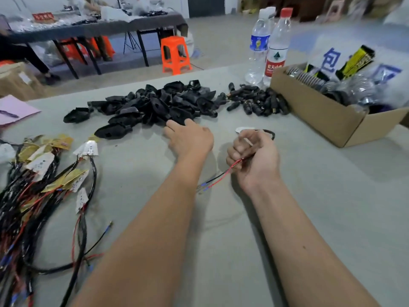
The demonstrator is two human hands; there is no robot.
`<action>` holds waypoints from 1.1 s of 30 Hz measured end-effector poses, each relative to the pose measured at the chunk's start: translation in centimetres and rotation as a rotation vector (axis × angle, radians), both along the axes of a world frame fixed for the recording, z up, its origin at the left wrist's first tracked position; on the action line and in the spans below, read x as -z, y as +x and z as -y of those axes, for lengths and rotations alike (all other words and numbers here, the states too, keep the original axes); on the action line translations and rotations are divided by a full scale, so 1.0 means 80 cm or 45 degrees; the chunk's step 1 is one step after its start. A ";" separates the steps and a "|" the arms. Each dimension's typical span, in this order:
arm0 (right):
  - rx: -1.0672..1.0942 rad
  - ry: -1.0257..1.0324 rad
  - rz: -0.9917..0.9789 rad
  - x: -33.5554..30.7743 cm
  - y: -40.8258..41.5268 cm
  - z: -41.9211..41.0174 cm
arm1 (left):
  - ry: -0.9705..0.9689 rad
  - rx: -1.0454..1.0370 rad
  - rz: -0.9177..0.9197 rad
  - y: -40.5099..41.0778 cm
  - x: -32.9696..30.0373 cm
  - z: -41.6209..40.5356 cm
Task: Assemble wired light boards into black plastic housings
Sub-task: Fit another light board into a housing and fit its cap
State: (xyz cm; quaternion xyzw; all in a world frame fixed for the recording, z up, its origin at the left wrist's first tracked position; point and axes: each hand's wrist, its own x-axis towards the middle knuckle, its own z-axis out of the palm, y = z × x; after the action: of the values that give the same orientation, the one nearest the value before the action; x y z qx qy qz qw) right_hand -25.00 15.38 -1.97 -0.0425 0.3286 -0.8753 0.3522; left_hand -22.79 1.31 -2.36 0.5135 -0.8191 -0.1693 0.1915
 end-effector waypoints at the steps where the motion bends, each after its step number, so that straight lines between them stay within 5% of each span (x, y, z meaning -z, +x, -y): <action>1: -0.028 0.007 -0.038 0.000 0.000 0.000 | -0.016 0.000 0.007 -0.004 0.003 0.002; 12: -0.088 0.185 -0.225 0.002 0.004 0.012 | 0.104 0.424 -0.258 0.070 0.005 0.006; 22: -0.355 0.252 -0.605 0.013 0.053 0.022 | 0.092 0.160 -0.451 0.251 0.016 -0.009; 27: -0.432 0.402 -0.838 0.016 0.073 0.028 | 0.174 0.225 -0.703 0.274 0.018 -0.019; 33: -0.369 0.431 -0.983 0.020 0.078 0.030 | 0.194 0.275 -0.707 0.271 0.017 -0.014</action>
State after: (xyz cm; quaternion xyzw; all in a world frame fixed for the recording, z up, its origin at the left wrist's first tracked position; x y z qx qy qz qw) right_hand -18.74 12.94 -3.57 -0.3535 0.5652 -0.6708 0.3249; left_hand -1.14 2.39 -3.75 0.3703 -0.7704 -0.3833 0.3499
